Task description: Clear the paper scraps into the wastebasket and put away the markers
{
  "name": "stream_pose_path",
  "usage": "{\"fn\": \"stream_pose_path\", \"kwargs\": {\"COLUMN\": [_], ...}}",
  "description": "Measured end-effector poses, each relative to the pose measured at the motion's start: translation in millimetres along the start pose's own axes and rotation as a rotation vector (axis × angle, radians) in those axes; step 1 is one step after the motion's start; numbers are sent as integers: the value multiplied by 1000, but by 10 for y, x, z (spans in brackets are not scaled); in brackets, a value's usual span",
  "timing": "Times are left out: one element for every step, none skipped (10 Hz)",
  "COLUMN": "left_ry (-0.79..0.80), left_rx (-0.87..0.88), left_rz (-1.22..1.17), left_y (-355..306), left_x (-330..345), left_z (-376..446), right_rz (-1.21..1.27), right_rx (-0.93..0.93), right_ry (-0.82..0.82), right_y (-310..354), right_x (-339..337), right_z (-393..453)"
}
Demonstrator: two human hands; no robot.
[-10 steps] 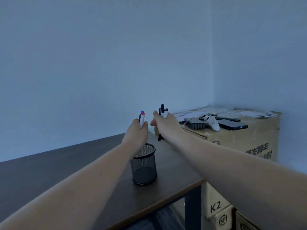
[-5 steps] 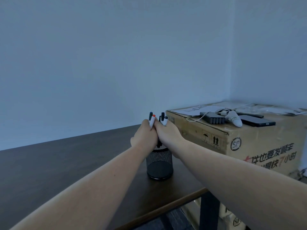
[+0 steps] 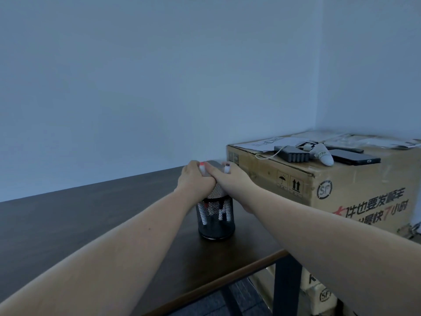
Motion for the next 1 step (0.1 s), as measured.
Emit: {"fn": "stream_pose_path", "kwargs": {"left_ry": [69], "left_rx": [-30], "left_rz": [208], "left_y": [65], "left_x": [-232], "left_z": [-32], "right_rz": [-58], "right_rx": [19], "right_ry": [-44], "right_y": [-56], "right_x": [-250], "right_z": [-4]}}
Point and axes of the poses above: each hand's wrist, its own z-axis towards the middle knuckle, its own x-axis out of the palm, y = z × x, the point moved 1 cm from there along z, towards the middle knuckle, and after that the axes turned 4 degrees about -z, right-handed, at the moved point
